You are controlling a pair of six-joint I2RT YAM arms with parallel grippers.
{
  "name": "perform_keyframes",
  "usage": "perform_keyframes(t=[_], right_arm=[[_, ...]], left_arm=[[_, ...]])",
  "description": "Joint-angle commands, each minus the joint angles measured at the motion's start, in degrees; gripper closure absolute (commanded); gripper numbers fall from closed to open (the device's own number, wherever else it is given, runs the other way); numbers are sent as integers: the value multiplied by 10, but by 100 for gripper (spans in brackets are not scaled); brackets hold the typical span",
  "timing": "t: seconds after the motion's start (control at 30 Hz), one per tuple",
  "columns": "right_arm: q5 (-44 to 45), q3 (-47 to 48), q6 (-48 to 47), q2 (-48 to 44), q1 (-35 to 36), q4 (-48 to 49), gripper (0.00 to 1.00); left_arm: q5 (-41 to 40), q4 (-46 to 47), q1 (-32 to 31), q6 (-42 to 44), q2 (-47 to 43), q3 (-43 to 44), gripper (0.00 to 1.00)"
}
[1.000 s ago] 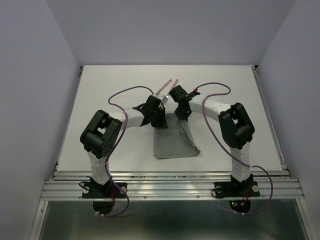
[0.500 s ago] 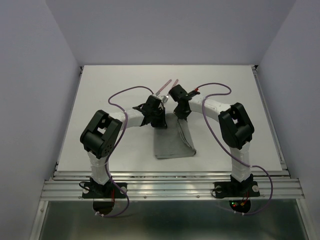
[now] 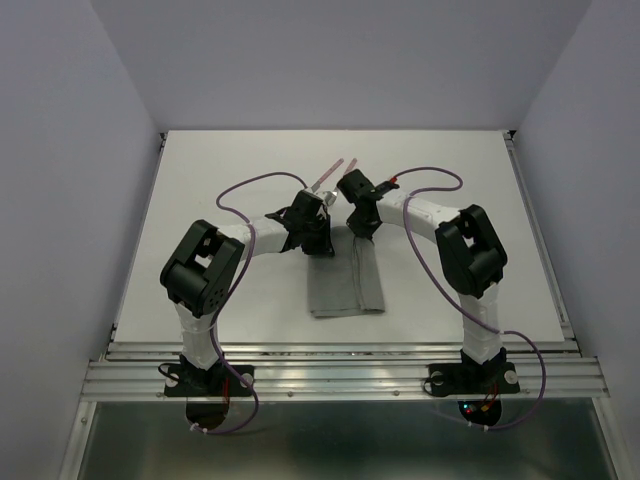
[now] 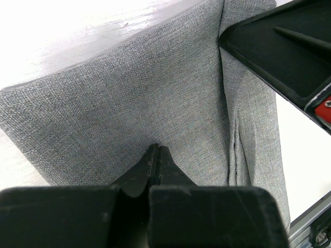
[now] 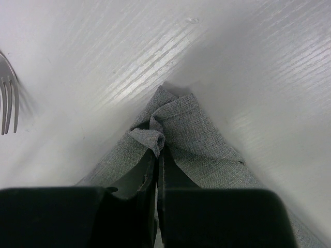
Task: Fold the napkin into a case and place the utensils inside
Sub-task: Fold the 2/3-rectangle-folded napkin at the center of the board.
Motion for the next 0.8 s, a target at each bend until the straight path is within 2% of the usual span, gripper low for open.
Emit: perform_keyframes(t=[0.0, 0.3, 0.43, 0.63, 0.77], right_arm=[[13, 1, 13, 2, 5, 12, 99], [13, 0, 11, 1, 5, 20, 98], [5, 0, 2, 4, 5, 26, 84], [-24, -29, -48, -14, 5, 99, 51], [-42, -52, -69, -34, 5, 148, 46]], left_arm=[[-19, -42, -4, 17, -14, -1, 100], [-17, -42, -3, 17, -17, 5, 100], [-18, -43, -4, 18, -20, 5, 100], [-22, -47, -4, 19, -25, 4, 100], [-17, -47, -4, 17, -29, 5, 100]])
